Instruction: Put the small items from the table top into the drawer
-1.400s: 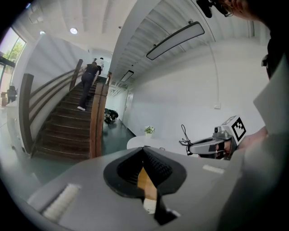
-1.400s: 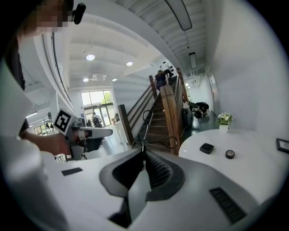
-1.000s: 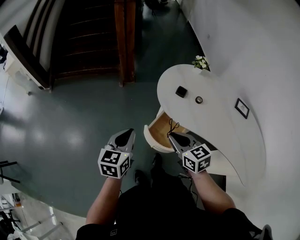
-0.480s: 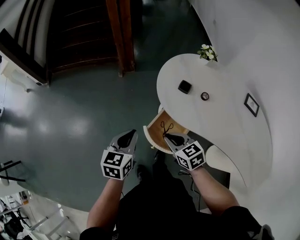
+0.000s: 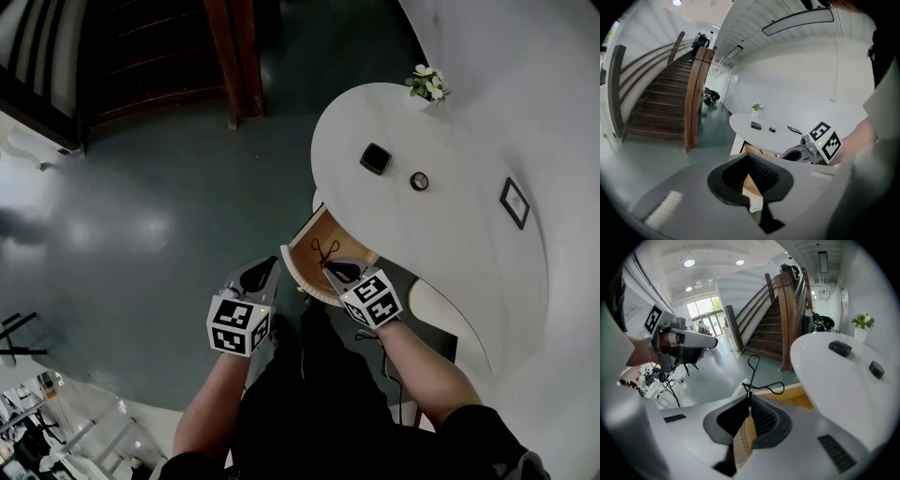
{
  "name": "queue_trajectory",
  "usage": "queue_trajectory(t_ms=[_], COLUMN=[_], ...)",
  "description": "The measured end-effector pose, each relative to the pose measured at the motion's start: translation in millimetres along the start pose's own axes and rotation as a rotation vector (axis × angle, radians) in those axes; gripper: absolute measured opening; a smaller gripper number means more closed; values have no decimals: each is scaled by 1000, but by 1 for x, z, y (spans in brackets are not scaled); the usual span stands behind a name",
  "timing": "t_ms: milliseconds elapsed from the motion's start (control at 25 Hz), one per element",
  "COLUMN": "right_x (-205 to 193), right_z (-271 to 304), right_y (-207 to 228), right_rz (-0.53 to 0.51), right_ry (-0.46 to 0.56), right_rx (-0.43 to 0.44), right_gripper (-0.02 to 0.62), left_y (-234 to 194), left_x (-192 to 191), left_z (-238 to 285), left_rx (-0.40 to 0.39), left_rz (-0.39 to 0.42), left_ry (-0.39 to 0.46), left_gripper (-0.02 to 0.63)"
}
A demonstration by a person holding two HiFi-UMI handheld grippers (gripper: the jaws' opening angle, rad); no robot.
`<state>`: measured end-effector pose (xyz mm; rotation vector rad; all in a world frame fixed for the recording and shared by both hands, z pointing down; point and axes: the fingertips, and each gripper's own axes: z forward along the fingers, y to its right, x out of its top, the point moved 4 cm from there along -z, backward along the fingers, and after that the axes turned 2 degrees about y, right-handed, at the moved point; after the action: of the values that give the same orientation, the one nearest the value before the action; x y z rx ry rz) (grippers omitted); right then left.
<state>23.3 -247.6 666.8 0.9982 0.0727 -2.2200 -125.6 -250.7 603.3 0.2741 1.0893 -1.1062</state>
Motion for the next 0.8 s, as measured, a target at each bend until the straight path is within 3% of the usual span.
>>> queue_trajectory(t_ms=[800], right_x=[-66], right_z=[78], right_y=[29], right_rz=[-35], right_ry=[-268], right_rx=[52], right_gripper=[32], left_y=[-22], left_x=[-37], left_z=[37], left_rx=[1], left_rz=[-61], left_ry=[-52], left_gripper=[12])
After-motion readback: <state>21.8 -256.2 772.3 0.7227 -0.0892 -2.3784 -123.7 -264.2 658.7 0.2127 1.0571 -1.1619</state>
